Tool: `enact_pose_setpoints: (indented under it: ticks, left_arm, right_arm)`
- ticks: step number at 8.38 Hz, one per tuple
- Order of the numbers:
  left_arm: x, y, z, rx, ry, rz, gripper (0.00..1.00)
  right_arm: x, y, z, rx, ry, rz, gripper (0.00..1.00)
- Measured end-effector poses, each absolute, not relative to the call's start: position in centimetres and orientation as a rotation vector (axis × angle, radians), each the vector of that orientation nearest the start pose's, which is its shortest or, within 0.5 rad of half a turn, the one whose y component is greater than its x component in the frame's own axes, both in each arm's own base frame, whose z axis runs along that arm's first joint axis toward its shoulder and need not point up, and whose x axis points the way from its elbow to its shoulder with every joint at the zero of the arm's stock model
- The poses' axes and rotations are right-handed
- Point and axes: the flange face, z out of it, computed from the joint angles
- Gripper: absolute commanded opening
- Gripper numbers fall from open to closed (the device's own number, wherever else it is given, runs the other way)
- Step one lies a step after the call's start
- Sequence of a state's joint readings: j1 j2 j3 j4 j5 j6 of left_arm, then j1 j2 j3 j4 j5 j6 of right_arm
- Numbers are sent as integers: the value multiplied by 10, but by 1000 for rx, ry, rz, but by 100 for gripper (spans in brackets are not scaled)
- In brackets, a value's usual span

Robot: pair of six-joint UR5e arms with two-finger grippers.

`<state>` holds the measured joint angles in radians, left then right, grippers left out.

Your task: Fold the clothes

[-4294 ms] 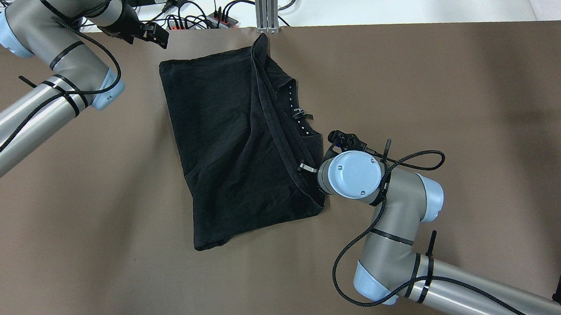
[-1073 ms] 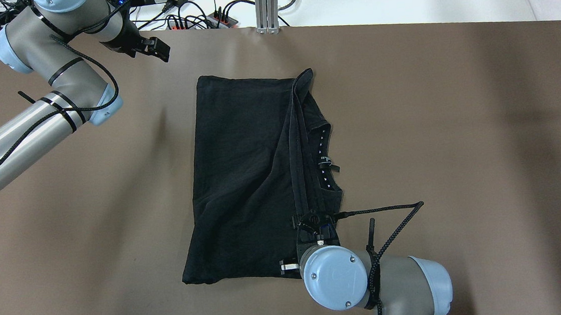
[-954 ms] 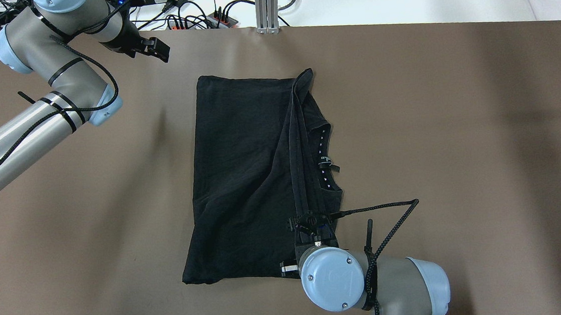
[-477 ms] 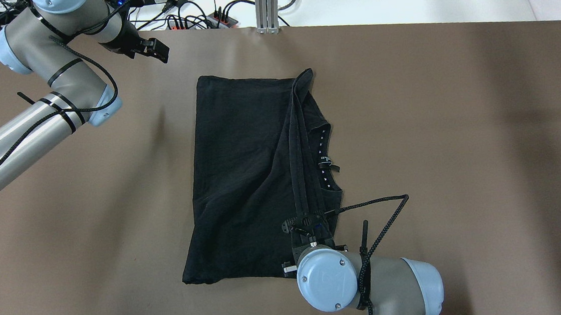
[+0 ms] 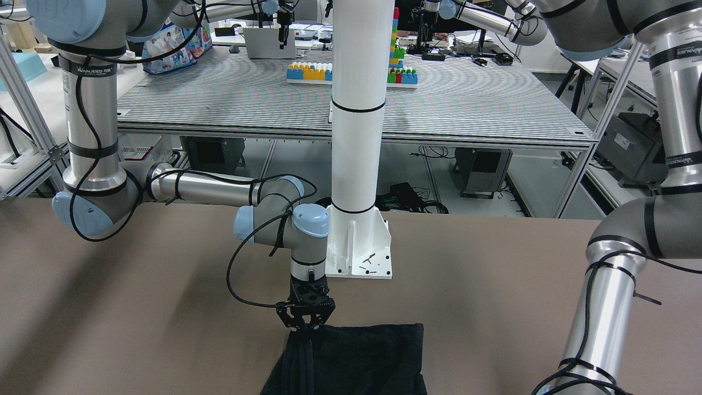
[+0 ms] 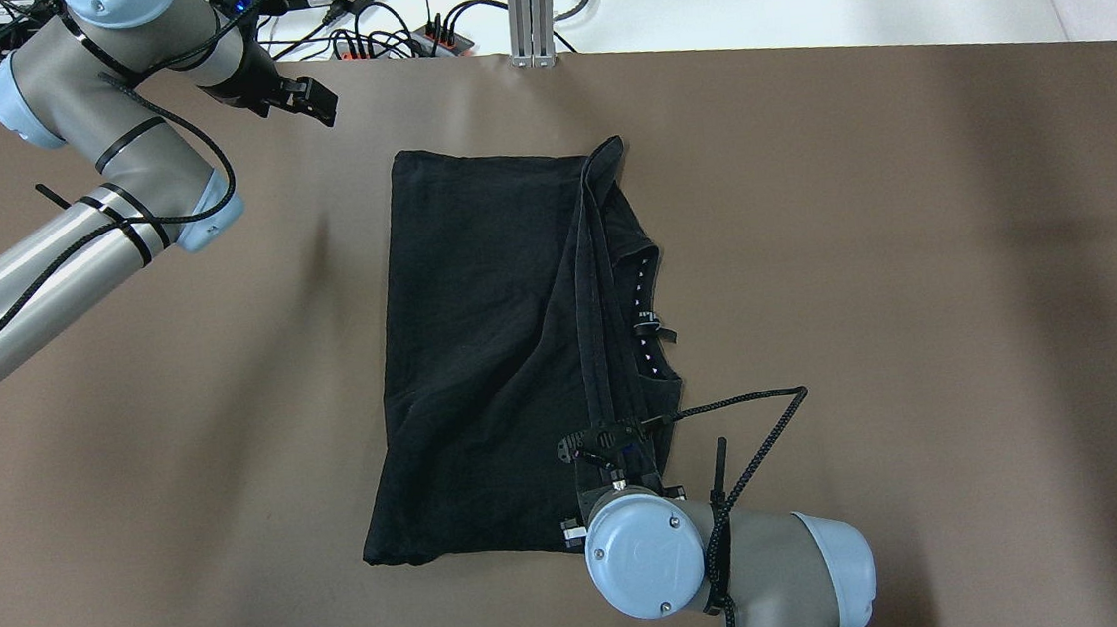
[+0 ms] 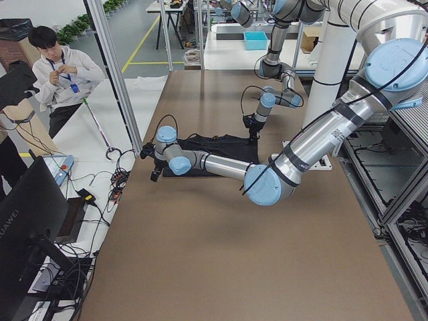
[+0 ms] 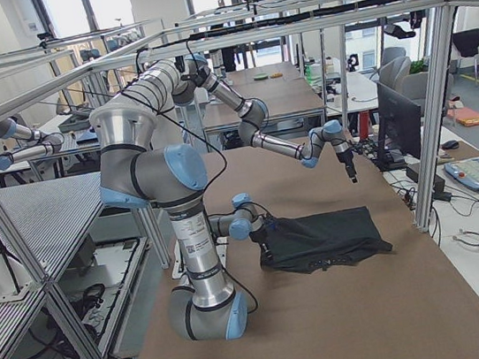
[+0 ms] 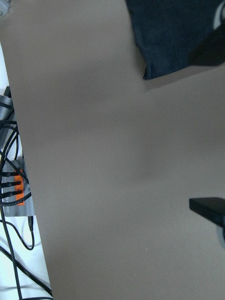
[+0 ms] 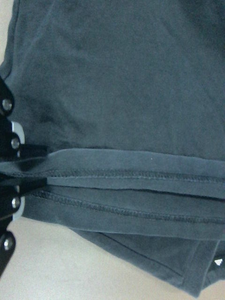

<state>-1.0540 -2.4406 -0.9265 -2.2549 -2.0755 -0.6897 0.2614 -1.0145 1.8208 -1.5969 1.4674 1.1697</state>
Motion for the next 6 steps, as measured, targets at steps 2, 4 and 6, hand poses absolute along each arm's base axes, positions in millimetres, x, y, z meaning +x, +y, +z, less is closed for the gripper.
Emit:
enact_pose_setpoints:
  ticks: [2,4,6]
  left_arm:
    - [340,-770,324,465,889,71,100]
    - [340,-770,324,466,889,71,100]
    - [340,-769,325,466,889,71,100]
  right_arm:
    - [-576,-305,236,350,-714,-90,0]
    - [-572,-306,233,354,-721,-84,0]
    - [-557,-303,240,353,-724,-78,0]
